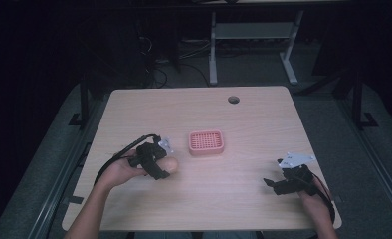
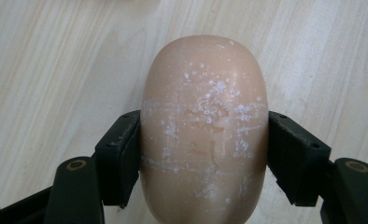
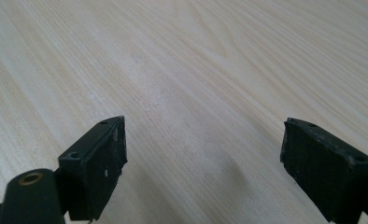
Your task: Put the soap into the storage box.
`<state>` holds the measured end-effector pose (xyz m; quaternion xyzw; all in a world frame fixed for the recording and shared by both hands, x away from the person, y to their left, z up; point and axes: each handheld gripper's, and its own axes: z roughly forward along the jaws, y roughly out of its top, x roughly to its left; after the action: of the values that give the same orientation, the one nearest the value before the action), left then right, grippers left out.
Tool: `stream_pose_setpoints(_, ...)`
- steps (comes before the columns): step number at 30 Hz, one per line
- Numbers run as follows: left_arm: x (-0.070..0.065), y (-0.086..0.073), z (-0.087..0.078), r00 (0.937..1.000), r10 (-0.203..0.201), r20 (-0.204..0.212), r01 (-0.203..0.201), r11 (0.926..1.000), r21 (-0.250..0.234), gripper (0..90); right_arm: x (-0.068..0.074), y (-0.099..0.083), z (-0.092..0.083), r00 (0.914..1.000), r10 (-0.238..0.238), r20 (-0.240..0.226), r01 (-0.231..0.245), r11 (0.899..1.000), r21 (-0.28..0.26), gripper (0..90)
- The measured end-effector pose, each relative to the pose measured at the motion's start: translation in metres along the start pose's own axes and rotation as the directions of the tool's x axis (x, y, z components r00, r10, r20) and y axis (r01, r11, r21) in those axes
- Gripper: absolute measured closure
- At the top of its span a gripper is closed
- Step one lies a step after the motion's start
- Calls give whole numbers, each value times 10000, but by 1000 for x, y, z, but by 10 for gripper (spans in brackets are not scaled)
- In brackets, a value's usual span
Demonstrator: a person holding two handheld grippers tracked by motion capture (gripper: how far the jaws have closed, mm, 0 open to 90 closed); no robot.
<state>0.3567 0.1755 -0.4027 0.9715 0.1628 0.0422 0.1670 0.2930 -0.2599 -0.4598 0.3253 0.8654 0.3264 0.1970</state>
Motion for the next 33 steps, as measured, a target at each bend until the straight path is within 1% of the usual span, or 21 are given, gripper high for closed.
stream_pose_setpoints(4,2,4,1,10000,-50,48,50,10000,-25,321,1,0,0,10000,-15,1,15,10000,-6,140)
stream_pose_setpoints(5,3,5,1,10000,21,50,-21,10000,41,322,1,0,0,10000,-10,3,10,10000,4,139)
stream_pose_setpoints(7,3,7,1,10000,36,58,-37,10000,76,321,1,1,0,10000,-32,5,32,10000,-16,140)
stream_pose_setpoints(12,5,14,0,9999,72,97,-72,10000,53,322,0,1,-1,10000,5,17,-5,10000,-30,139)
stream_pose_setpoints(18,9,23,0,9998,200,78,-201,9997,145,321,0,1,-1,10000,36,8,-36,10000,-56,140)
stream_pose_setpoints(25,11,33,0,9997,230,81,-231,9996,140,321,0,0,-1,10000,66,-3,-66,9999,-108,139)
stream_pose_setpoints(28,13,39,0,9994,331,97,-333,9993,179,321,0,1,-1,10000,71,-3,-71,9999,-128,140)
stream_pose_setpoints(32,15,45,1,9994,329,102,-331,9993,151,322,-1,1,-2,10000,81,-6,-81,9998,-171,140)
stream_pose_setpoints(33,16,46,1,9992,385,100,-387,9991,200,322,0,1,-2,9999,103,-12,-103,9998,-176,140)
